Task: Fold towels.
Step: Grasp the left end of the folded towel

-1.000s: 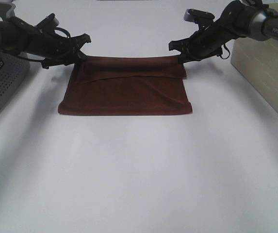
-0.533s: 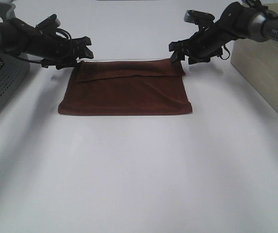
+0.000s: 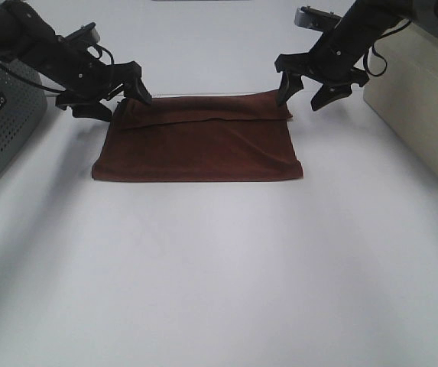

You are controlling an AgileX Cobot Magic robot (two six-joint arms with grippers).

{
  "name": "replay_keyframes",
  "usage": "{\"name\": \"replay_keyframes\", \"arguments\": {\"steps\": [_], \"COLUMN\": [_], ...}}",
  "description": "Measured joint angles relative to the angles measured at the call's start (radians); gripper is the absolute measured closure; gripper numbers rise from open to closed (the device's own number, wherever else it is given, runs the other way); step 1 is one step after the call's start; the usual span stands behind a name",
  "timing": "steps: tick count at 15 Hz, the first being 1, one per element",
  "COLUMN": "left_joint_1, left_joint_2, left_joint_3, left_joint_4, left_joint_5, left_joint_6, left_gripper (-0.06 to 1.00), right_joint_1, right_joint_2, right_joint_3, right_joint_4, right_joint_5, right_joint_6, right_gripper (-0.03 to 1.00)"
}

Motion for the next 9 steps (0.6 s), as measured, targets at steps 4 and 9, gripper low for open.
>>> {"name": "replay_keyframes", "arguments": {"steps": [4,9], "left_joint_1": [0.0,0.054], "left_joint_2": [-0.053,-0.268], "left_joint_3": [0.038,0.5], "left_joint_4": [0.068,0.073], "left_joint_5": [0.118,-0.054], "left_joint_6": [-0.081,-0.089], "left_gripper": [0.11,0.13], "right_joint_1": [0.0,-0.066], "right_joint_2": [-0.002,-0.117], "right_joint_3": [0.005,0.326], "right_joint_4": [-0.003,0.14], "right_joint_5": [0.136,0.124], "right_joint_6": [0.051,-0.014], "right_gripper": [0.27,0.27]}}
